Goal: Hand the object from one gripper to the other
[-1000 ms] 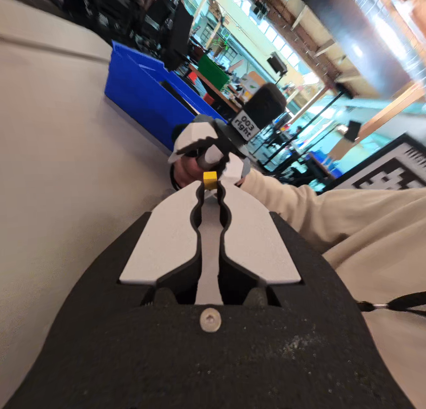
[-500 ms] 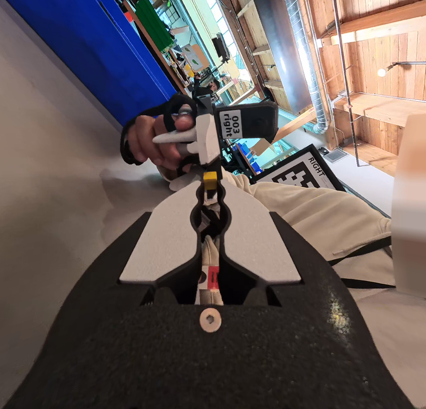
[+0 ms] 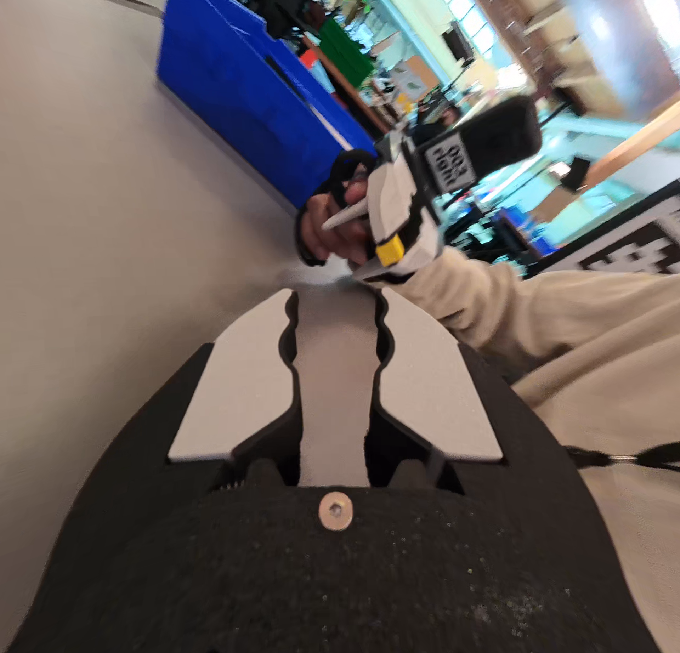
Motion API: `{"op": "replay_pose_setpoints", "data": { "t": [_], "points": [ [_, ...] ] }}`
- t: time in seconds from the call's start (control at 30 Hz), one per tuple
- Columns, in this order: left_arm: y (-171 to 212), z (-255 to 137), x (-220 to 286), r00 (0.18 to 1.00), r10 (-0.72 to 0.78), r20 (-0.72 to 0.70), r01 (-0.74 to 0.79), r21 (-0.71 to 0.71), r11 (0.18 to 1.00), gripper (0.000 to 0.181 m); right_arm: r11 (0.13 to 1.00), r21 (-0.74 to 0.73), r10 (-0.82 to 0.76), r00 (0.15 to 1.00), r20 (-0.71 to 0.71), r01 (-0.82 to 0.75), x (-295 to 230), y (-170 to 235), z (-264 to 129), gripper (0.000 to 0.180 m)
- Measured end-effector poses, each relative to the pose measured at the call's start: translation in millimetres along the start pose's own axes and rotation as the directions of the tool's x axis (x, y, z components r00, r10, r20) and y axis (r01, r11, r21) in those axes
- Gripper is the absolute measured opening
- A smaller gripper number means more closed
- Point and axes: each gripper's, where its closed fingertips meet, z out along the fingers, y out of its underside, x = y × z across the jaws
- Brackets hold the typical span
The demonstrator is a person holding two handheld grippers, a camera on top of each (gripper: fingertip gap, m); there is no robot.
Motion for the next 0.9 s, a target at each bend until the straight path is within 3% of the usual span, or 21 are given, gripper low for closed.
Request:
{"op": "replay_pose_setpoints", "data": {
  "t": [0.13,0.2,0.27,0.4,0.47,0.63,0.73,0.9],
  "points": [
    [-3,-8,-22,0.927,0.317,0.2,-0.321,-0.012,0.947,0.034,0.938,0.02,0.347,0.938,0.022,-0.347,15,4,-6,0.01],
    [-9,-10,-22,0.821,0.505,0.266,-0.522,-0.01,0.853,0.033,0.805,-0.036,0.593,0.801,0.083,-0.592,14,12,-5,0.01],
    [-14,-11,-16,0.741,0.595,0.311,-0.623,-0.011,0.782,0.028,0.692,-0.055,0.718,0.678,0.155,-0.72,10,10,-3,0.01],
    [-16,-5,7,0.726,0.638,0.259,-0.665,0.025,0.747,0.028,0.579,-0.058,0.801,0.554,0.224,-0.813,7,7,1,0.01],
    [-18,-4,15,0.695,0.671,0.257,-0.702,0.044,0.71,0.028,0.489,-0.092,0.852,0.453,0.262,-0.867,2,6,4,0.01],
    [-7,1,14,0.572,0.778,0.26,-0.791,-0.075,0.607,0.028,0.263,-0.146,0.909,0.194,0.369,-0.954,-5,-3,9,0.01],
    [-4,4,13,0.511,0.816,0.272,-0.822,-0.123,0.556,0.025,0.206,-0.187,0.918,0.124,0.376,-0.96,-10,-1,12,0.01],
    [-4,5,12,0.457,0.84,0.291,-0.841,-0.164,0.515,0.011,0.177,-0.212,0.921,0.086,0.379,-0.961,-11,3,12,0.01]
  ]
}}
